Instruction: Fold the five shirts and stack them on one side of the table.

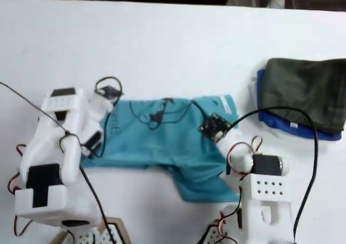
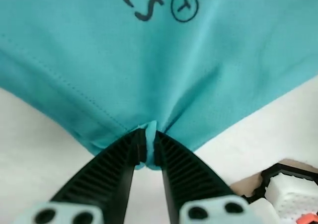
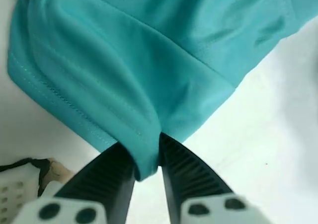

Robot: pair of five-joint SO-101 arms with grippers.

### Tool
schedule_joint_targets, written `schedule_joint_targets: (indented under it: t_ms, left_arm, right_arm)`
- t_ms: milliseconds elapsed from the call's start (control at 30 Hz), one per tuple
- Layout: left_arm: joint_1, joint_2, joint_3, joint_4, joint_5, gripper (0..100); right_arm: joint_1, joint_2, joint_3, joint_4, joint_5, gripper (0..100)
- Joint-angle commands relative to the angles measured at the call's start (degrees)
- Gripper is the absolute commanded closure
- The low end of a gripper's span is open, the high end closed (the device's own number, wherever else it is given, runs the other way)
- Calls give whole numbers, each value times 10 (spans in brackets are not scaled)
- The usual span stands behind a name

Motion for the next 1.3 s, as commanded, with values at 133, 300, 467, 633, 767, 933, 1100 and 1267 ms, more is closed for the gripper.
schedule_joint_targets:
  t_ms: [133,300,467,633,767,933,1100,1267]
  left_arm:
    - [-9,-32,-41,40,-5,753]
    - [-14,-32,-196,147,-4,774]
    - [-11,-28,-370,228,-3,771]
    - [4,-18,-399,207,8,775]
    - [43,55,-384,149,72,919]
    - [88,200,-426,112,111,979]
    - [87,345,-519,94,135,974]
    - [36,447,-637,158,137,974]
  right_arm:
    - [-5,-19,-10,25,75,737]
    - [-4,-20,-109,61,86,694]
    - [-4,-20,-289,130,84,694]
    - [-5,0,-343,63,41,717]
    - [-7,85,-262,-115,-83,998]
    - [-53,274,-243,-251,-99,974]
    - [-100,465,-321,-307,-112,977]
    - [-73,610,-425,-306,-165,977]
